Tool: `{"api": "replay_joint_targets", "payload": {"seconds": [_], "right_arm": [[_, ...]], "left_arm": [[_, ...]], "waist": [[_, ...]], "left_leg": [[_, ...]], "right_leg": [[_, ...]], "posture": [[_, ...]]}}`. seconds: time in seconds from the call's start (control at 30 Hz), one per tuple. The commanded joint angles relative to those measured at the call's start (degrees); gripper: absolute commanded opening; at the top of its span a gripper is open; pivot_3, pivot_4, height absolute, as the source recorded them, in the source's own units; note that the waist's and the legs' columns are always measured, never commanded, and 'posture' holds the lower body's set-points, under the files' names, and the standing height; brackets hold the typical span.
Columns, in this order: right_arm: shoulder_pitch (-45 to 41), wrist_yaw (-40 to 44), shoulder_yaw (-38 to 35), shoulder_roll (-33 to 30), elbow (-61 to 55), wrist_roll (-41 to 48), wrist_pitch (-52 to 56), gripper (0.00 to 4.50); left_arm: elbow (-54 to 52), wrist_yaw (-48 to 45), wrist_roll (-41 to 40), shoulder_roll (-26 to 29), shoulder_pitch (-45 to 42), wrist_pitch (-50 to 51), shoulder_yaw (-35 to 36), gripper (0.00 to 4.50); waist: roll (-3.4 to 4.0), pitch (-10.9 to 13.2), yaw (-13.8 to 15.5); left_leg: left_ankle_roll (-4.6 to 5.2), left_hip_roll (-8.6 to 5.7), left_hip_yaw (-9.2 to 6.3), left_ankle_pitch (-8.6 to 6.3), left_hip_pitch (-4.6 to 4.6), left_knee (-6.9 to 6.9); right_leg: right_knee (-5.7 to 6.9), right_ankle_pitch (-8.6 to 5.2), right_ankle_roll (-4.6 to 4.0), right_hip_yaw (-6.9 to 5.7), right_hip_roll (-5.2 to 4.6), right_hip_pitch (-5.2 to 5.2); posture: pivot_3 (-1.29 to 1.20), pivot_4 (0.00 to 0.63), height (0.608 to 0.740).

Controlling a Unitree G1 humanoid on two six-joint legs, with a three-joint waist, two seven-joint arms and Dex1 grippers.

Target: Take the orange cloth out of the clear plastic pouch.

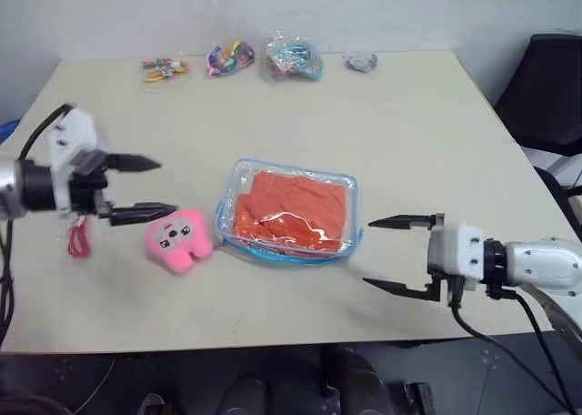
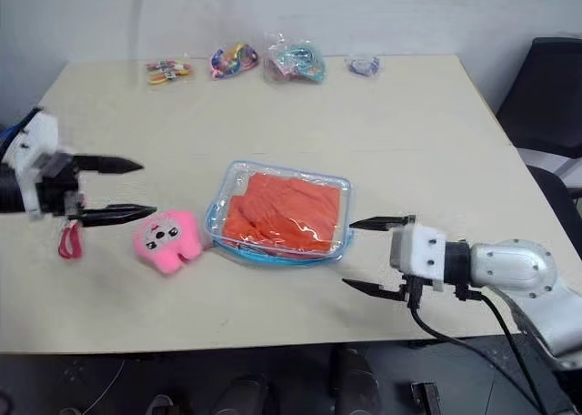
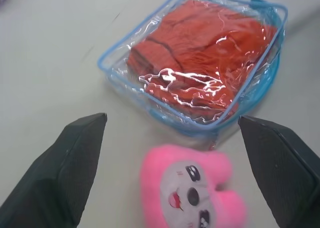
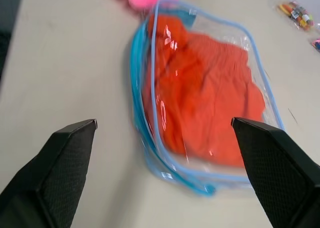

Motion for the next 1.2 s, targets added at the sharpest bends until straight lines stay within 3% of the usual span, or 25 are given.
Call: {"api": "replay_joint_targets", "payload": {"seconds": [0.03, 0.27, 0.47, 0.67, 0.9, 1.0, 1.2], "right_arm": [[-0.5, -6.2, -3.8, 0.9, -6.0, 11.8, 11.1, 4.47], [-2.2, -16.3, -6.2, 5.5, -9.5, 18.1, 19.9, 4.47], [-0.4, -16.9, -6.4, 7.0, -11.2, 15.4, 21.1, 4.47], [-0.3, -15.9, -5.9, 7.5, -11.6, 13.4, 21.2, 4.47], [-1.3, -15.7, -5.2, 8.1, -11.6, 11.5, 21.6, 4.47], [-1.8, -15.8, -5.0, 8.4, -11.9, 10.8, 22.0, 4.50], [-1.7, -15.8, -4.7, 8.8, -12.6, 9.0, 22.4, 4.50]], "left_arm": [[-2.8, 1.2, 10.7, -1.0, 0.3, -13.1, -7.4, 4.47], [1.0, 5.4, 22.2, -4.9, 3.3, -29.5, -13.0, 4.47], [6.7, 10.0, 28.9, -8.0, 1.7, -39.9, -15.0, 4.47], [8.7, 12.6, 28.8, -13.1, -0.5, -39.6, -15.1, 4.47], [8.9, 12.2, 29.7, -14.1, 1.2, -40.1, -16.2, 4.47], [8.7, 12.1, 29.5, -14.5, 1.5, -40.5, -16.3, 3.89], [6.4, 11.1, 26.6, -16.0, 2.3, -36.9, -15.5, 2.04]], "waist": [[0.00, 0.0, 0.2], [-0.04, 0.0, 0.0], [-0.09, 0.0, 0.8], [-0.12, 0.0, 0.6], [-0.12, 0.0, 0.5], [-0.12, 0.0, 0.6], [-0.12, 0.0, 0.6]], "left_leg": [[0.00, -0.10, 0.02, 0.00, 0.01, -0.05], [-0.02, -0.12, 0.21, -0.01, -0.01, -0.06], [0.03, -0.18, 0.19, -0.02, -0.01, 0.04], [0.14, -0.21, 0.24, -0.05, -0.22, 0.10], [0.15, -0.20, 0.30, -0.05, -0.18, 0.09], [0.15, -0.20, 0.30, -0.05, -0.17, 0.10], [0.15, -0.22, 0.28, -0.05, -0.19, 0.10]], "right_leg": [[-0.01, 0.00, 0.00, 0.04, 0.03, 0.00], [-0.05, 0.00, -0.01, 0.06, 0.21, -0.12], [-0.08, 0.02, 0.03, -0.04, 0.19, -0.12], [-0.09, 0.05, 0.09, 0.00, 0.16, -0.08], [-0.07, 0.05, 0.09, 0.03, 0.19, -0.09], [-0.07, 0.05, 0.09, 0.04, 0.19, -0.08], [-0.07, 0.05, 0.09, 0.03, 0.18, -0.08]], "posture": [[0.00, 0.150, 0.740], [0.00, 0.150, 0.740], [0.00, 0.150, 0.740], [0.00, 0.150, 0.740], [0.00, 0.150, 0.740], [0.00, 0.150, 0.740], [0.00, 0.150, 0.740]]}}
